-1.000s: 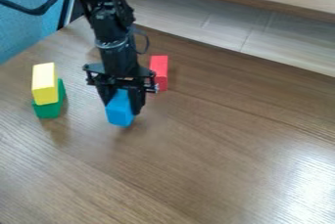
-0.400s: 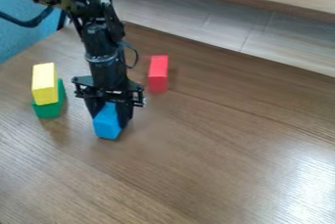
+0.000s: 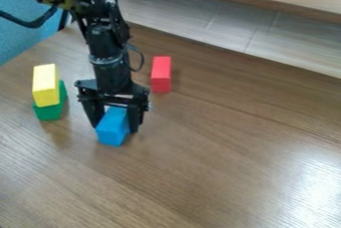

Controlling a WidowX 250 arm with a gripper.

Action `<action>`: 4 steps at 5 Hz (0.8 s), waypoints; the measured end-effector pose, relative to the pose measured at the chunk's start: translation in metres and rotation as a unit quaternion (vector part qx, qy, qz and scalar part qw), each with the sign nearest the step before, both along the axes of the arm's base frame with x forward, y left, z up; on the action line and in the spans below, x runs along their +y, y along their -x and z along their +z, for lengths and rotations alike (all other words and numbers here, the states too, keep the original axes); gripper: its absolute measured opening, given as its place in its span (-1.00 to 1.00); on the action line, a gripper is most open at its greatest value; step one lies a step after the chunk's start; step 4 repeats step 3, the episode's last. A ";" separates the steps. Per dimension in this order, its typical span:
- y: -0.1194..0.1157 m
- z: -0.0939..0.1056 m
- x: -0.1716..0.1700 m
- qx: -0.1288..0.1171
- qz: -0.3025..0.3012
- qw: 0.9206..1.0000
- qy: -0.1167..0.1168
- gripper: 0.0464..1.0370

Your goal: Move the blue rectangular block at the bottom of the red rectangular block

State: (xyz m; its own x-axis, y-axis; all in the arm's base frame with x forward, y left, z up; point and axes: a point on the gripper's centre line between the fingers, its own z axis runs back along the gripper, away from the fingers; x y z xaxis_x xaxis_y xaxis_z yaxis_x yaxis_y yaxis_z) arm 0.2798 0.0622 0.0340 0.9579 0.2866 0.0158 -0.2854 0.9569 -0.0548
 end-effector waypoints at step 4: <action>-0.016 0.077 -0.001 -0.083 0.019 0.996 -0.005 0.93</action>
